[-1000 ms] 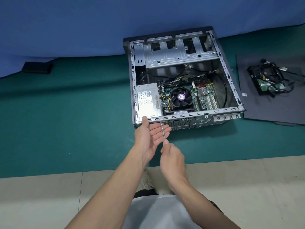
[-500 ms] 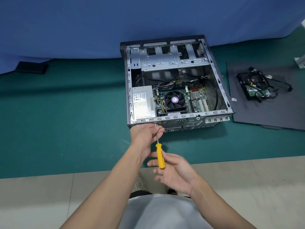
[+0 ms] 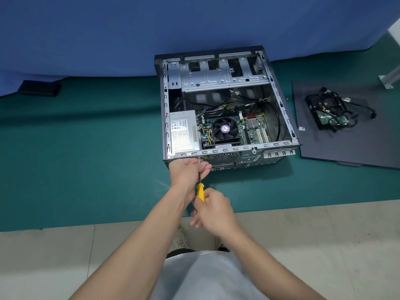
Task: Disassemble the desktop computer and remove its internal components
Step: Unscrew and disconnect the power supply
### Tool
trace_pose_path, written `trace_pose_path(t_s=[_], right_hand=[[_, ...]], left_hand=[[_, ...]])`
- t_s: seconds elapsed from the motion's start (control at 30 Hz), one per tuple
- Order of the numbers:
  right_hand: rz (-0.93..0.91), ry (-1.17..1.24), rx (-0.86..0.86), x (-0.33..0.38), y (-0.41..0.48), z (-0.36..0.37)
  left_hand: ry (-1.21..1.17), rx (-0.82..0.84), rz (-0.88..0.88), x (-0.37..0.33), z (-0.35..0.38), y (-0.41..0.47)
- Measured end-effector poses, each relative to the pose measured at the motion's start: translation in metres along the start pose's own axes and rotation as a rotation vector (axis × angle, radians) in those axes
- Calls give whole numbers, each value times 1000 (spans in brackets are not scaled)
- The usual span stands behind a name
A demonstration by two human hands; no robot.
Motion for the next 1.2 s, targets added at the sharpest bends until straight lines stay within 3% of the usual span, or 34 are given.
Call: trace_pose_path(t_s=[0.1, 0.17, 0.27, 0.33, 0.43, 0.53, 0.6, 0.7, 0.77, 0.83, 0.97, 1.03, 1.1, 1.2], right_hand=[[176, 712, 371, -7, 0, -20], [184, 839, 482, -13, -2, -26], [104, 703, 391, -10, -4, -17], [67, 437, 225, -6, -4, -5], [6, -152, -91, -4, -4, 3], [-42, -362, -211, -6, -5, -1], [-9, -204, -125, -9, -3, -10], [116, 442, 264, -9, -2, -21], [140, 662, 402, -8, -2, -25], [102, 625, 337, -9, 0, -22], [30, -28, -71, -9, 1, -5], [-24, -165, -131, -10, 3, -1], [-8, 1, -51, -9, 5, -8], [117, 496, 276, -4, 3, -24]], left_hand=[[-8, 13, -14, -3, 1, 0], [-18, 21, -20, -3, 2, 0], [-18, 20, -24, -3, 0, 1], [29, 6, -15, -3, -2, 3], [112, -43, 12, 2, -3, 7], [99, -54, 15, 3, 0, 7], [60, -37, 4, 1, 1, 4], [-12, 13, -23, -1, 1, 2], [-52, 41, -39, -2, 0, 1], [-65, 53, -51, -2, -1, 0], [96, -47, 33, 1, -1, 0], [124, -77, 52, 2, 1, 0], [82, -67, 25, 2, 4, 1], [-44, 37, -46, 0, 5, 1]])
Point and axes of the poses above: each hand's wrist, its own y-axis towards the middle knuckle, its own z-axis out of the palm, x = y × z, the point moved 1 cm from there along y, towards the middle knuckle, and after that the axes turned 2 degrees about x, right-handed, at the moved point
